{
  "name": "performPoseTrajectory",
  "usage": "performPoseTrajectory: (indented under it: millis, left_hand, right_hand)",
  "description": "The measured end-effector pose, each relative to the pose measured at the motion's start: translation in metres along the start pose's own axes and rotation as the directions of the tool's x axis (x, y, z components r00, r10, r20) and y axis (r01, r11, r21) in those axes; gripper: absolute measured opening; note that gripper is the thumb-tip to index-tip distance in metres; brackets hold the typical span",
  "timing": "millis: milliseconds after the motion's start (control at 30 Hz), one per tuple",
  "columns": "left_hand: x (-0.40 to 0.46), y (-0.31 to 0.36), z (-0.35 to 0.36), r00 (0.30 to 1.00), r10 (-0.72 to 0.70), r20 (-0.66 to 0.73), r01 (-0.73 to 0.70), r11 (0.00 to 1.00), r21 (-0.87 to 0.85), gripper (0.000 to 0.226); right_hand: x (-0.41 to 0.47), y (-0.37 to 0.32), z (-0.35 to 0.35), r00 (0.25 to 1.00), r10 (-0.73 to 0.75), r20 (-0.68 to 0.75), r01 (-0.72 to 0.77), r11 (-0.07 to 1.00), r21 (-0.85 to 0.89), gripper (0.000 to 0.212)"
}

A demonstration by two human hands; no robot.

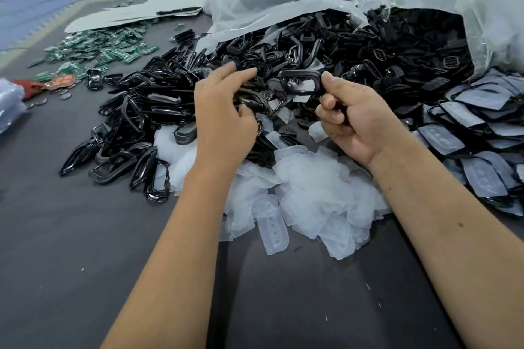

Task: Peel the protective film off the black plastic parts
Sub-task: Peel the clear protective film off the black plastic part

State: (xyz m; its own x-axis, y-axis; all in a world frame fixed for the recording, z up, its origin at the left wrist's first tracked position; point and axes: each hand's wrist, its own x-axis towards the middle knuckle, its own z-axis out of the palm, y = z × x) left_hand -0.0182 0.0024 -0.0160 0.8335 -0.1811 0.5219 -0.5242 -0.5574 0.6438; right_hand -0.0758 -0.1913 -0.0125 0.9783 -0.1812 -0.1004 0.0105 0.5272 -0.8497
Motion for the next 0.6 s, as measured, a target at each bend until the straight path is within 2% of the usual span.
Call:
performPoseTrajectory:
  millis: [67,133,200,267,333,433,533,600]
  left_hand:
    - [-0.003,0.006,0.002,0.995,0.062,-0.078,-0.060,0.998,0.026,0.056]
    - [-0.003,0.011,0.005,0.975,0.184,-0.123,-0.186,0.983,-0.005,0.039]
    - [-0.005,0.016,0.009,0.938,0.333,-0.093,-0.327,0.942,0.073,0.032]
    - [-0.006,0.017,0.014,0.924,0.382,0.014,-0.382,0.922,0.066,0.038]
    - [-0.006,0.017,0.017,0.935,0.346,0.079,-0.348,0.937,0.012,0.041]
    - [-0.005,0.017,0.016,0.968,0.247,0.042,-0.246,0.969,-0.040,0.040]
    - [-0.004,0.019,0.013,0.998,0.038,-0.056,-0.050,0.973,-0.226,0.036]
    - [-0.002,0.018,0.013,0.989,-0.102,-0.104,0.063,0.945,-0.322,0.032]
  right_hand:
    - [-0.001,0.001,0.003,0.999,-0.032,-0.042,0.029,0.996,-0.079,0.027]
    - [-0.002,0.002,0.007,0.992,-0.086,-0.094,0.064,0.974,-0.215,0.024]
    - [-0.003,0.004,0.011,0.985,-0.131,-0.109,0.088,0.940,-0.331,0.023]
    - [-0.004,0.006,0.014,0.987,-0.142,-0.076,0.103,0.921,-0.376,0.023]
    - [-0.006,0.006,0.017,0.989,-0.145,-0.015,0.129,0.919,-0.372,0.023]
    - [-0.007,0.003,0.016,0.989,-0.128,0.072,0.143,0.953,-0.267,0.035]
    - [-0.009,0.001,0.014,0.978,-0.083,0.190,0.109,0.986,-0.129,0.037]
    - [-0.010,0.001,0.013,0.969,-0.059,0.240,0.084,0.992,-0.095,0.038]
